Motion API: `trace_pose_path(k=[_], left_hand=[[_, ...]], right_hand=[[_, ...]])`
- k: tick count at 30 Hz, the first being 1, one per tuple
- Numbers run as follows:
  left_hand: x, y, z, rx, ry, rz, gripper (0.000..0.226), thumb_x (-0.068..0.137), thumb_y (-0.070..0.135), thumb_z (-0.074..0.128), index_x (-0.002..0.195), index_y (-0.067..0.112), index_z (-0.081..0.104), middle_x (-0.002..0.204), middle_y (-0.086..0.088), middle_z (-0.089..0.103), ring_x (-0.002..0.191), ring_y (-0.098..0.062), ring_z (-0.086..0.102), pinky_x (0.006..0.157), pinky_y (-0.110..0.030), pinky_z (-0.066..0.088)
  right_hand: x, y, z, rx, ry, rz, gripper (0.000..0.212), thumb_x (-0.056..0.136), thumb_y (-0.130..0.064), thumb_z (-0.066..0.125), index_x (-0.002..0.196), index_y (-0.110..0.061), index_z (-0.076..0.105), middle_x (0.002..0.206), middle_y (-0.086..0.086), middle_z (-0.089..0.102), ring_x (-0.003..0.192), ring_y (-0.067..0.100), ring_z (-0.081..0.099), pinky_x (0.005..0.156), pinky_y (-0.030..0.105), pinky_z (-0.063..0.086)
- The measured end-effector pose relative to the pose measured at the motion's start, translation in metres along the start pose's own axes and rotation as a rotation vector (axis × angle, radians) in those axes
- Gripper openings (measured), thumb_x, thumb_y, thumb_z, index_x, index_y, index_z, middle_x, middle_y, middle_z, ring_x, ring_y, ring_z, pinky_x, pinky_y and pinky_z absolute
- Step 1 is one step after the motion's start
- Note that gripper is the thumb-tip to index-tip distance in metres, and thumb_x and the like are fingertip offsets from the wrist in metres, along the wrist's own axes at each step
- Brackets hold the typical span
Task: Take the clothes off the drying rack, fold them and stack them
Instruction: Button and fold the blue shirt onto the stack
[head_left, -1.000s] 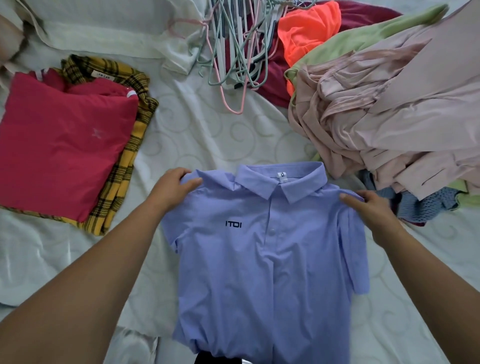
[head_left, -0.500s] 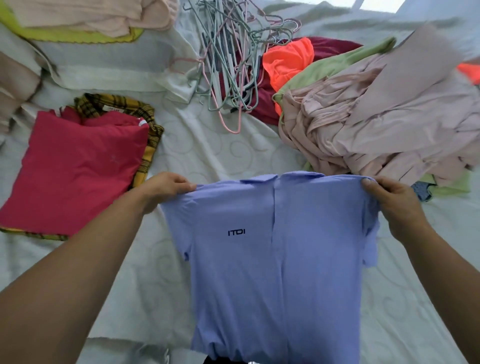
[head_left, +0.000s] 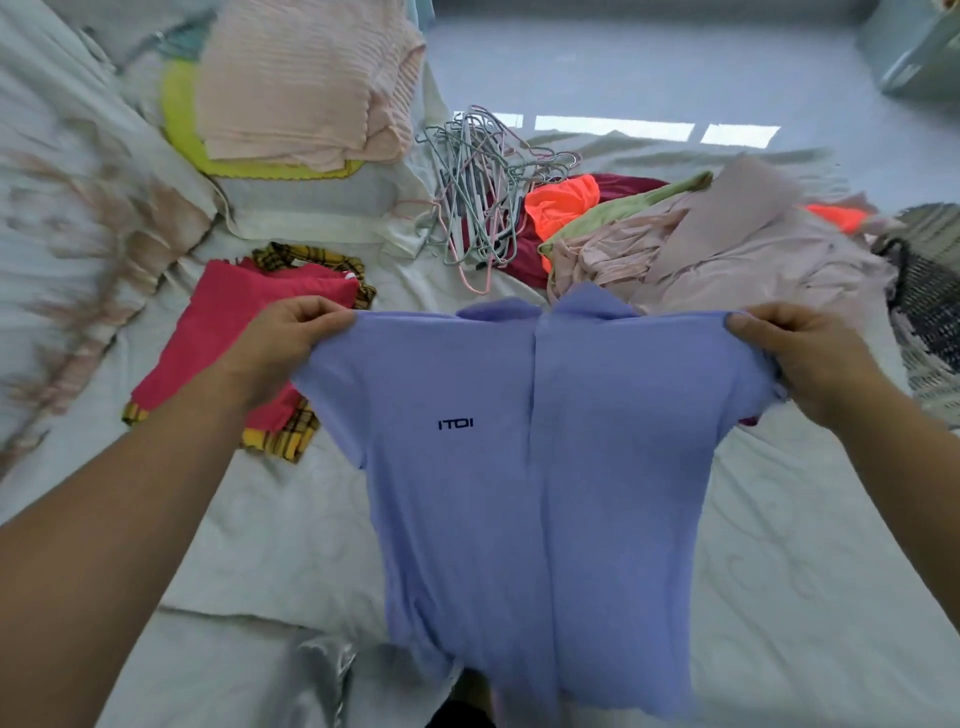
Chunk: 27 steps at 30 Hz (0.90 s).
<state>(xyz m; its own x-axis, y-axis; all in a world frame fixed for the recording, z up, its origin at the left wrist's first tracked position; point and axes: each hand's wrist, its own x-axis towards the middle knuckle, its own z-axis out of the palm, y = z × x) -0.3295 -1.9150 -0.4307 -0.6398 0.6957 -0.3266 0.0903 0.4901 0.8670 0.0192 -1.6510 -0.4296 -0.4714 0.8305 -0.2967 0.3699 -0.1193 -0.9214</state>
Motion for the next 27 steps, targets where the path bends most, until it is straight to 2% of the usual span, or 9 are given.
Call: trace_pose_path(k=[3, 6, 10, 13, 16, 18, 21, 24, 27], left_hand=[[-0.028, 0.034, -0.014, -0.057, 0.05, 0.067, 0.027, 0.089, 0.021, 0.06, 0.063, 0.024, 0.069, 0.067, 0.006, 0.066, 0.066, -0.016, 0.06, 0.066, -0.032, 0.049], [-0.04, 0.078, -0.029, -0.09, 0.073, 0.136, 0.026, 0.086, 0.018, 0.063, 0.061, 0.02, 0.069, 0.061, 0.008, 0.066, 0.061, -0.011, 0.059, 0.066, -0.031, 0.049], [-0.034, 0.132, -0.038, -0.039, 0.15, 0.251, 0.025, 0.085, 0.008, 0.064, 0.064, 0.021, 0.063, 0.049, 0.017, 0.06, 0.056, 0.0, 0.051, 0.057, -0.015, 0.042], [-0.016, 0.166, -0.045, -0.071, 0.228, 0.31, 0.022, 0.087, 0.006, 0.061, 0.069, 0.018, 0.057, 0.056, 0.012, 0.058, 0.063, -0.004, 0.047, 0.057, -0.013, 0.041], [0.011, 0.201, -0.056, -0.126, 0.267, 0.323, 0.023, 0.088, 0.009, 0.061, 0.069, 0.02, 0.054, 0.045, 0.017, 0.057, 0.064, -0.006, 0.047, 0.06, -0.017, 0.04], [0.027, 0.225, -0.069, -0.142, 0.293, 0.323, 0.027, 0.088, 0.01, 0.061, 0.064, 0.023, 0.057, 0.041, 0.02, 0.055, 0.062, -0.006, 0.047, 0.06, -0.017, 0.041], [0.045, 0.258, -0.094, -0.147, 0.337, 0.385, 0.044, 0.086, 0.012, 0.063, 0.046, 0.029, 0.067, 0.043, 0.019, 0.057, 0.058, -0.003, 0.049, 0.058, -0.016, 0.042], [0.047, 0.288, -0.112, -0.205, 0.359, 0.504, 0.045, 0.084, 0.012, 0.062, 0.045, 0.032, 0.067, 0.047, 0.018, 0.059, 0.055, 0.001, 0.052, 0.058, -0.013, 0.045], [0.037, 0.294, -0.122, -0.223, 0.365, 0.615, 0.029, 0.08, 0.016, 0.063, 0.054, 0.028, 0.068, 0.055, 0.019, 0.062, 0.064, 0.0, 0.056, 0.065, -0.016, 0.047]], right_hand=[[-0.027, -0.032, -0.027, 0.016, -0.013, -0.111, 0.058, 0.025, -0.073, 0.078, 0.063, -0.03, 0.073, 0.062, -0.014, 0.066, 0.062, 0.007, 0.056, 0.055, 0.02, 0.048], [-0.038, -0.075, -0.048, 0.092, -0.027, -0.193, 0.065, 0.015, -0.071, 0.081, 0.062, -0.028, 0.073, 0.064, -0.013, 0.067, 0.064, 0.006, 0.058, 0.062, 0.02, 0.05], [-0.039, -0.123, -0.062, 0.146, -0.002, -0.228, 0.075, 0.006, -0.065, 0.084, 0.066, -0.021, 0.073, 0.065, -0.01, 0.07, 0.059, 0.005, 0.064, 0.059, 0.018, 0.054], [-0.026, -0.159, -0.063, 0.183, 0.034, -0.275, 0.066, 0.011, -0.058, 0.087, 0.064, -0.023, 0.074, 0.066, -0.009, 0.071, 0.062, 0.006, 0.066, 0.06, 0.019, 0.055], [-0.009, -0.204, -0.053, 0.228, 0.071, -0.335, 0.016, 0.049, -0.036, 0.084, 0.051, -0.027, 0.071, 0.053, -0.014, 0.065, 0.052, -0.002, 0.06, 0.053, 0.013, 0.049], [0.01, -0.23, -0.048, 0.2, 0.122, -0.397, 0.03, 0.073, -0.018, 0.073, 0.045, -0.027, 0.068, 0.047, -0.018, 0.06, 0.046, -0.005, 0.055, 0.05, 0.011, 0.043], [0.031, -0.268, -0.047, 0.177, 0.18, -0.479, 0.033, 0.082, -0.01, 0.067, 0.051, -0.023, 0.066, 0.047, -0.018, 0.059, 0.048, -0.004, 0.052, 0.052, 0.012, 0.041], [0.042, -0.297, -0.052, 0.179, 0.184, -0.577, 0.012, 0.078, -0.025, 0.072, 0.068, -0.027, 0.066, 0.061, -0.017, 0.063, 0.068, 0.002, 0.058, 0.066, 0.018, 0.046], [0.033, -0.304, -0.059, 0.144, 0.127, -0.64, 0.028, 0.055, -0.051, 0.08, 0.072, -0.033, 0.068, 0.072, -0.015, 0.062, 0.082, 0.011, 0.057, 0.069, 0.022, 0.046]])
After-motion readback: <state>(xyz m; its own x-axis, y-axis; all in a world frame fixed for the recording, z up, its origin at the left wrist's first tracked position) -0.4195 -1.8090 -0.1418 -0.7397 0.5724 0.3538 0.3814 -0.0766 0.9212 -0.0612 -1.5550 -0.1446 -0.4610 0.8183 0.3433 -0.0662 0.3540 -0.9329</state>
